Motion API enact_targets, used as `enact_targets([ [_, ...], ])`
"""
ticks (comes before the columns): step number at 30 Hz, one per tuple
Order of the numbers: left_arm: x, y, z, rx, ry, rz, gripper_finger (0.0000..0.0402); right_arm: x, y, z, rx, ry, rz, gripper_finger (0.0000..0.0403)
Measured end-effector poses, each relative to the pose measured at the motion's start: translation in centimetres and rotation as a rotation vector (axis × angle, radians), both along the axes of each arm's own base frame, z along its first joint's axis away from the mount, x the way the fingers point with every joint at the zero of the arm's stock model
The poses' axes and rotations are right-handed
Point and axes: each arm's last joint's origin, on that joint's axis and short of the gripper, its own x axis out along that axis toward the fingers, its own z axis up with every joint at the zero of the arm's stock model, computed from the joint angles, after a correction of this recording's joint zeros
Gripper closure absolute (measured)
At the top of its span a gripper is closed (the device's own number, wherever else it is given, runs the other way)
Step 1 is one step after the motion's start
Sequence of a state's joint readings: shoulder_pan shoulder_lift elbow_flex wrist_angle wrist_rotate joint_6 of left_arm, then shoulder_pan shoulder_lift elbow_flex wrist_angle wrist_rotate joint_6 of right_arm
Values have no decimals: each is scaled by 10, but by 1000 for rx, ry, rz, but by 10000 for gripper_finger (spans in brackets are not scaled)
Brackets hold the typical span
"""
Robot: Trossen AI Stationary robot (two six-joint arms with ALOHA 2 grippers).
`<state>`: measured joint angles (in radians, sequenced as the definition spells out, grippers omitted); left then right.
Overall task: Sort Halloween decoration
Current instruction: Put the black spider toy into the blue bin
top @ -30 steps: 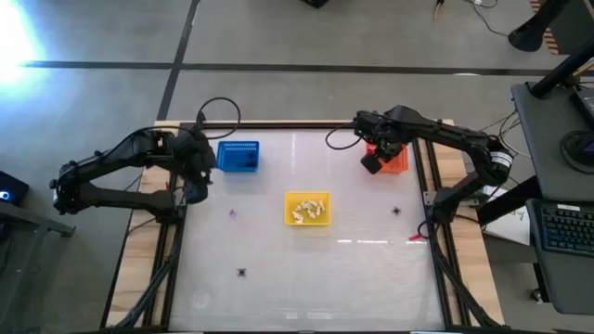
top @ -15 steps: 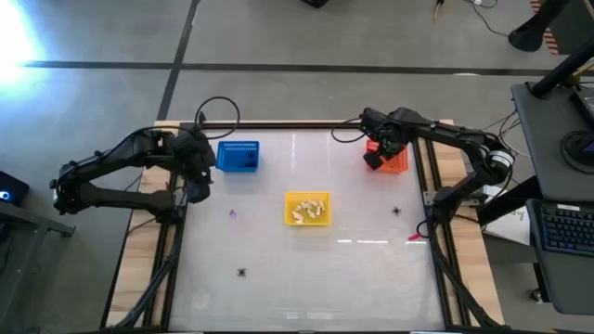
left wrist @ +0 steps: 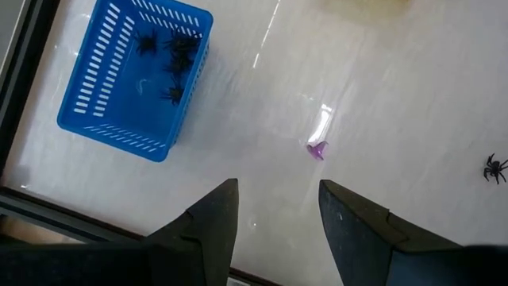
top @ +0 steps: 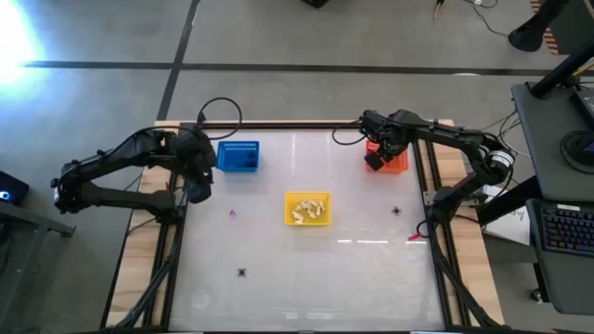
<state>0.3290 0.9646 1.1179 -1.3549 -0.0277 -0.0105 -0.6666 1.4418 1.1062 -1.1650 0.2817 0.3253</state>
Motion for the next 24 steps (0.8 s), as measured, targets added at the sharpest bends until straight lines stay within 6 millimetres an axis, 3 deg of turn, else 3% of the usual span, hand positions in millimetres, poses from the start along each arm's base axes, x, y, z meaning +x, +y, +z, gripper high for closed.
enact_targets([
  [5,-1,0,-1,-5,14,0,242,6,-3,13,-4,-60,-13,297],
  [15,-2,0,0,5,18,3,242,26,-5,54,149,-385,-45,296],
  [19,-4,-1,1,11,11,-4,242,31,3,62,244,-445,-13,300],
  [24,-7,-2,2,17,-3,-3,242,33,23,61,336,-395,28,300],
])
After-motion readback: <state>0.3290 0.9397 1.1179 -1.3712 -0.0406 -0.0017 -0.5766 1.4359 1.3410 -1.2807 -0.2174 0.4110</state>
